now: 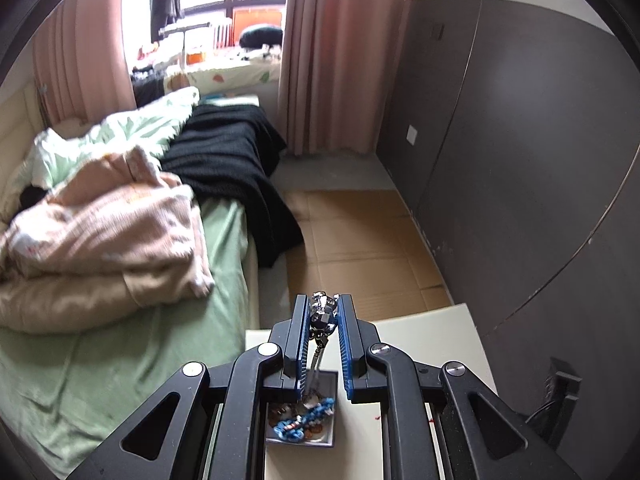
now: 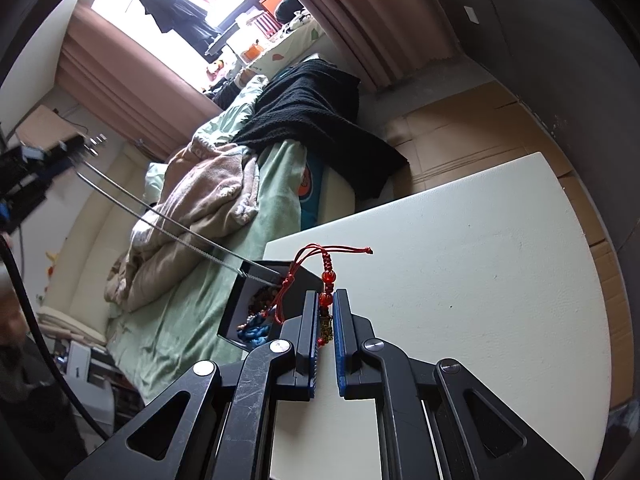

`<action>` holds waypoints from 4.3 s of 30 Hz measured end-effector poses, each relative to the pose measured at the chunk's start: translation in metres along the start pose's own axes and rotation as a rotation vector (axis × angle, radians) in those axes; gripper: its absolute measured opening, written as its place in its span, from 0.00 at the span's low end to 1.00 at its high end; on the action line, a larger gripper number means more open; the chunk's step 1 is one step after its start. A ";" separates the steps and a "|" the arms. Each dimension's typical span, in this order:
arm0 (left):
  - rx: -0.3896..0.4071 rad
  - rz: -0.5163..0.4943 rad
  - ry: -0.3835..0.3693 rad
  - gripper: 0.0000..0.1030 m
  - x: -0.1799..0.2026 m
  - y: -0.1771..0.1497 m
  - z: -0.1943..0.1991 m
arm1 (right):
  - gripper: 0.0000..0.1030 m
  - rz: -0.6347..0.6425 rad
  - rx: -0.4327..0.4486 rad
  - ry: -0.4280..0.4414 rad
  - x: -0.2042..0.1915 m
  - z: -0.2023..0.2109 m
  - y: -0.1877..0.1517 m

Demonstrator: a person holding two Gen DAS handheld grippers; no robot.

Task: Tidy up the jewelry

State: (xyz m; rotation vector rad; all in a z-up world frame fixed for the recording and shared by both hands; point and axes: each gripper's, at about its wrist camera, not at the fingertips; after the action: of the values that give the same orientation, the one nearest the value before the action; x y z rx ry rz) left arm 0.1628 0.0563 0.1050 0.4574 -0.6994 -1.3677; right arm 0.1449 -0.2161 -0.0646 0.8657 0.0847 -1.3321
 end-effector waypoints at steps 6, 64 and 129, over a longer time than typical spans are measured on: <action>-0.054 0.058 -0.029 0.14 -0.014 -0.024 -0.039 | 0.08 -0.006 -0.006 -0.017 0.002 -0.004 0.002; 0.061 0.420 -0.121 0.91 -0.115 -0.113 -0.056 | 0.68 -0.035 0.012 0.039 -0.052 -0.063 0.009; 0.121 0.079 0.015 0.93 0.017 -0.183 -0.007 | 1.00 0.081 0.100 -0.240 -0.014 0.072 -0.052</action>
State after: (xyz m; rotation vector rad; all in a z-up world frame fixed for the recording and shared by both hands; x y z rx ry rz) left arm 0.0360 0.0092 -0.0192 0.5301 -0.7835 -1.2512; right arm 0.0667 -0.2459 -0.0331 0.7788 -0.2036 -1.3635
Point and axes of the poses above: each gripper's, at about its wrist camera, not at the fingertips, and z roughly against the way its jaws point, x to its right, y to its top, and after that the axes turned 6 degrees about -y, right-handed
